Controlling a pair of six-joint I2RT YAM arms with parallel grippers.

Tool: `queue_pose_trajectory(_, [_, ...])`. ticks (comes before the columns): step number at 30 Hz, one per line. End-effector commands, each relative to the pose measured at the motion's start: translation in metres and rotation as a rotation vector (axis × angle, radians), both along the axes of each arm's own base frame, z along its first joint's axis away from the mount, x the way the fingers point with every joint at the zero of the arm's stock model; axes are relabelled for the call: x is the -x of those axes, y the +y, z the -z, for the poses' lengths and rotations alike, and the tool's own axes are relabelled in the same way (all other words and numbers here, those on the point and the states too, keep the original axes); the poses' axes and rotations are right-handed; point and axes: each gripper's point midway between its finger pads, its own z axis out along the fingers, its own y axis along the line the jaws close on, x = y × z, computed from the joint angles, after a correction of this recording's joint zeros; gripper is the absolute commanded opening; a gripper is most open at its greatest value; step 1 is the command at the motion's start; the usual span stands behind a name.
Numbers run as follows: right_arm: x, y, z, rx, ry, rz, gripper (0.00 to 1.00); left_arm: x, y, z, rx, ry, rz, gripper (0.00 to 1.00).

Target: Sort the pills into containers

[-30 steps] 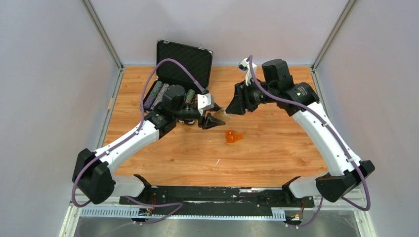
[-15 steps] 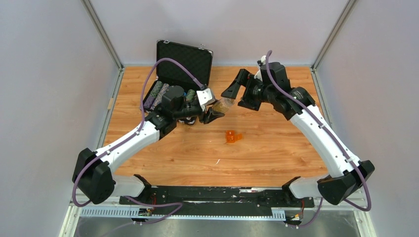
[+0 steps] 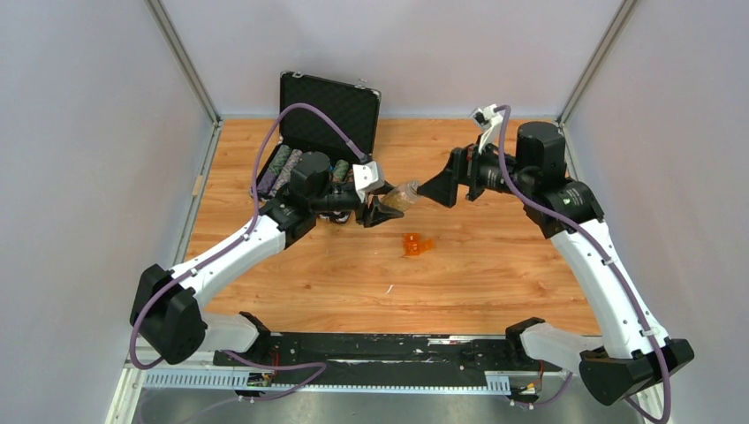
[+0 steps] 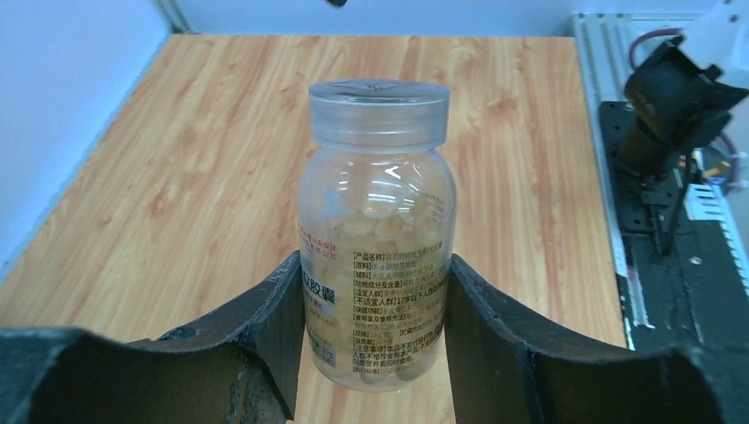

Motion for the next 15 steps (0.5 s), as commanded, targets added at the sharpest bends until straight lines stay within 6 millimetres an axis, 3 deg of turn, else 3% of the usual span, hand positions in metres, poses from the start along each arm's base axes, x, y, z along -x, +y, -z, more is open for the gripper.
queue_pose_trajectory(1, [0.045,0.018,-0.007,0.009,-0.162,-0.379,0.99,0.025,-0.007,-0.030,0.047,-0.047,0.163,0.00])
queue_pose_trajectory(5, [0.050,0.020,-0.008,0.019,-0.171,-0.440,0.96,0.039,-0.009,-0.035,0.061,-0.015,0.245,0.00])
queue_pose_trajectory(11, [0.044,0.020,-0.002,0.041,-0.167,-0.430,0.73,0.043,-0.011,-0.043,0.079,-0.003,0.274,0.00])
queue_pose_trajectory(15, [0.040,0.024,-0.002,0.048,-0.175,-0.426,0.71,0.043,-0.012,-0.044,0.080,0.002,0.274,0.00])
